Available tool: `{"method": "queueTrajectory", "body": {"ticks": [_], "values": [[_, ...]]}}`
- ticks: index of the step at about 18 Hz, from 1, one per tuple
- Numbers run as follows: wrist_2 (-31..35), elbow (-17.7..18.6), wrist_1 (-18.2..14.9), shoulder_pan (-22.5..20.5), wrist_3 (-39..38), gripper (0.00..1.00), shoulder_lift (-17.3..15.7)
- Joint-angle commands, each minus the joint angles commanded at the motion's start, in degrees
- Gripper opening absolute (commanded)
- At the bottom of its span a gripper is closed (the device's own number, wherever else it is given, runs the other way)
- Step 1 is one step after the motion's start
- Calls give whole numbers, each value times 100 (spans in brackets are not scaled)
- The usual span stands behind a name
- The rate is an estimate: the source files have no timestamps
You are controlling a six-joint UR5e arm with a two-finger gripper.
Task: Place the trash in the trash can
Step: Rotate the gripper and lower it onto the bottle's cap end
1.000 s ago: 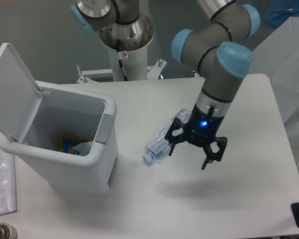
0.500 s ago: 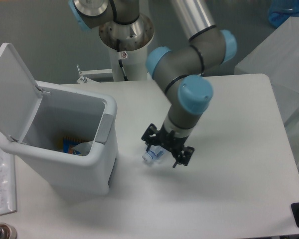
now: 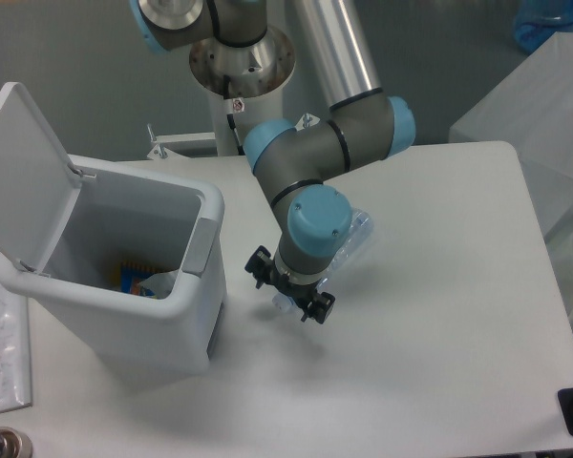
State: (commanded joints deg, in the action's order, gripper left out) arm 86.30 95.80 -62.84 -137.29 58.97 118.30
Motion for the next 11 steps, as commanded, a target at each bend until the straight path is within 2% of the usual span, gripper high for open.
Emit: {"method": "queueTrajectory", "body": {"ticks": [5, 11], "values": [[150, -9, 9, 62, -9, 100, 88], [194, -44, -35, 70, -211, 51, 141]]}}
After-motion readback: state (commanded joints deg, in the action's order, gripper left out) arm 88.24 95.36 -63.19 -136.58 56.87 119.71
